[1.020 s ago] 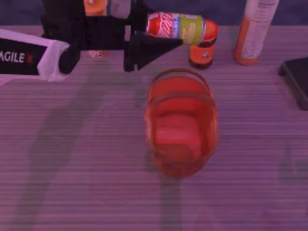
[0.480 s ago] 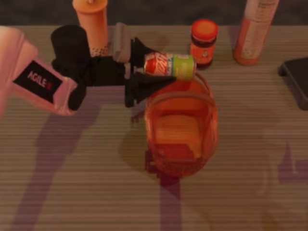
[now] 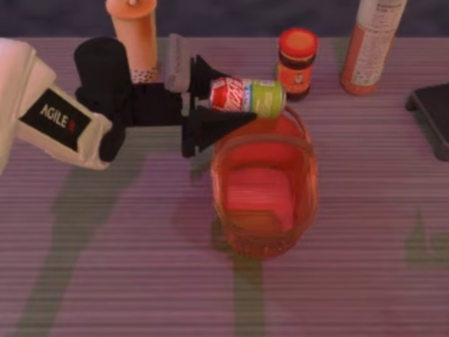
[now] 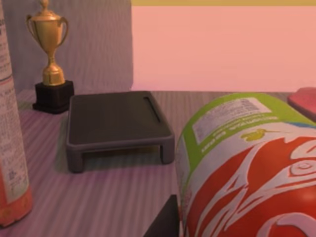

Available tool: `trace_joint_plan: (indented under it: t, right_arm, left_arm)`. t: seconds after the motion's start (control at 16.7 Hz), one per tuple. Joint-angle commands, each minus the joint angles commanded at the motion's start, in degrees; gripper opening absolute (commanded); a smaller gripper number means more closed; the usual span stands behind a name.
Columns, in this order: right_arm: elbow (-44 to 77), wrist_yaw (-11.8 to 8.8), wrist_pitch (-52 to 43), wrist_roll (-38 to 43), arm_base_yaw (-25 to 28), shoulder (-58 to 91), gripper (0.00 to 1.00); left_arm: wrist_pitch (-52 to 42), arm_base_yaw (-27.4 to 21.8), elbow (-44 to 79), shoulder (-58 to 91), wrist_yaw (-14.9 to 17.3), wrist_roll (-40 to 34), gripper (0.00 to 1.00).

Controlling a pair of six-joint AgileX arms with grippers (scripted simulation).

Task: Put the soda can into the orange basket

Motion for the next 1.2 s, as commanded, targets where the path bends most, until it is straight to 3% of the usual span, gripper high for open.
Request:
trace_joint_plan:
  t: [0.54, 1.2]
  right_arm:
    - [0.0, 0.0, 0.0, 0.0, 0.0, 0.0, 1.0]
    - [0.56, -0.04, -0.52, -0.34, 0.26, 0.56, 1.0]
  left_arm:
    - [0.0, 0.0, 0.0, 0.0, 0.0, 0.0, 0.98]
    - [-0.29, -0.17, -0.23, -0.58, -0.34, -0.09, 1.0]
